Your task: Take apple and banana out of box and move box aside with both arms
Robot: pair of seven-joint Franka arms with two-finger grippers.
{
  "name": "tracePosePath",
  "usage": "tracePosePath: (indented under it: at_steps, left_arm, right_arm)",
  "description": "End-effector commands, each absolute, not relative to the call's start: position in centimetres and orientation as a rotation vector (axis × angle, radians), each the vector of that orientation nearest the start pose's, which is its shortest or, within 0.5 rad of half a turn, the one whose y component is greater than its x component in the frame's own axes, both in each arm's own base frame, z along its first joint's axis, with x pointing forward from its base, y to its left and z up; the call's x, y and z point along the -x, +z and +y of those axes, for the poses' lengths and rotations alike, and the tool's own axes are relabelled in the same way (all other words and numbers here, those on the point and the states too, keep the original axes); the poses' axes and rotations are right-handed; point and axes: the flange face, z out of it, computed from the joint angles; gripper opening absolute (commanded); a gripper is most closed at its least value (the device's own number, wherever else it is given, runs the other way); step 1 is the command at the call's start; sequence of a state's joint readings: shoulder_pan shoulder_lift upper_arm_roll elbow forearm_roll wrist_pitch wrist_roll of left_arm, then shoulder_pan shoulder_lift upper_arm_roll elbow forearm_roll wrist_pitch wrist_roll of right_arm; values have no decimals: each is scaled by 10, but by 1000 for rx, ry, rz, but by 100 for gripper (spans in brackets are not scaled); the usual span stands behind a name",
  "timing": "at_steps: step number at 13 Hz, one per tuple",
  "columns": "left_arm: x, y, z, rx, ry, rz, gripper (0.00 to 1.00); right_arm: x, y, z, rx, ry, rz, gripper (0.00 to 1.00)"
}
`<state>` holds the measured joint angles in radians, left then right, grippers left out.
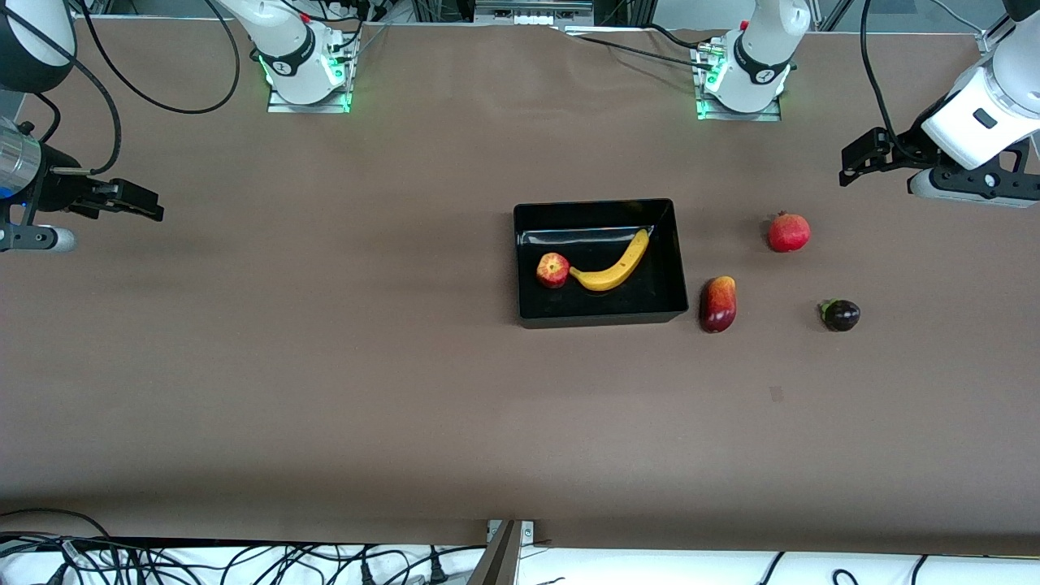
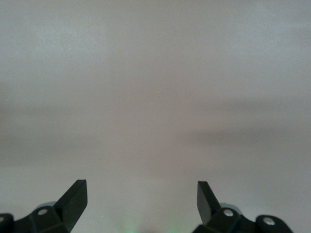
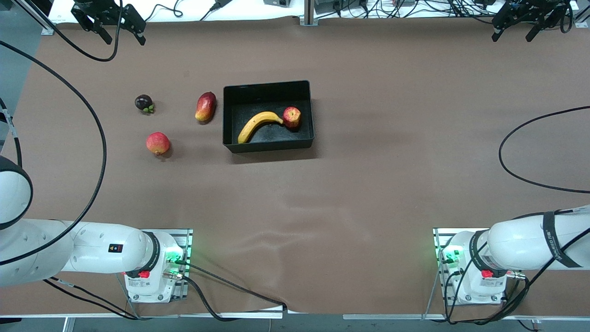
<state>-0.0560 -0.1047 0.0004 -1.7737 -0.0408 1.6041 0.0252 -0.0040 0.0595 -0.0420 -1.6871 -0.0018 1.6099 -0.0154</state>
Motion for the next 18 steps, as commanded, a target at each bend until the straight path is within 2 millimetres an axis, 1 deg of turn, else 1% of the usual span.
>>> tracePosePath:
  at_steps: [1,2,4,8,9,10,11,12,13,14,16,17,18]
  left_arm:
    - [-515,592,-29,3139,99,149,100]
    - [-523,601,-27,3137,73,135,100]
    - [-525,600,-29,3135,111,127,100]
    - [-527,598,-29,3133,120,137,100]
    - [-530,593,-33,3132,135,149,100]
    - [-533,587,-38,3129,154,168,100]
    - [-535,574,-44,3137,205,170,100]
    - [-536,563,-54,3146,255,186,100]
    - [-538,553,-73,3166,290,209,100]
    - [-542,541,-85,3168,314,207,100]
    - [-543,521,-135,3178,344,254,100]
    - [-542,510,-161,3183,341,239,100]
    - [-541,503,-191,3193,307,234,100]
  right_arm:
    - [-566,542,-27,3131,224,39,100]
    - [-566,542,-27,3131,224,39,100]
    - [-566,542,-28,3131,224,41,100]
    - [-566,541,-28,3131,226,43,100]
    - [-565,538,-31,3131,238,50,100]
    - [-564,536,-37,3128,255,69,100]
    - [-563,534,-39,3127,267,74,100]
    - [-561,532,-40,3124,288,77,100]
    - [-561,526,-45,3119,321,91,100]
    - [-560,523,-52,3115,345,110,100]
    - [-560,524,-51,3116,345,108,100]
    - [-560,524,-51,3116,345,108,100]
    - [-560,524,-50,3116,345,106,100]
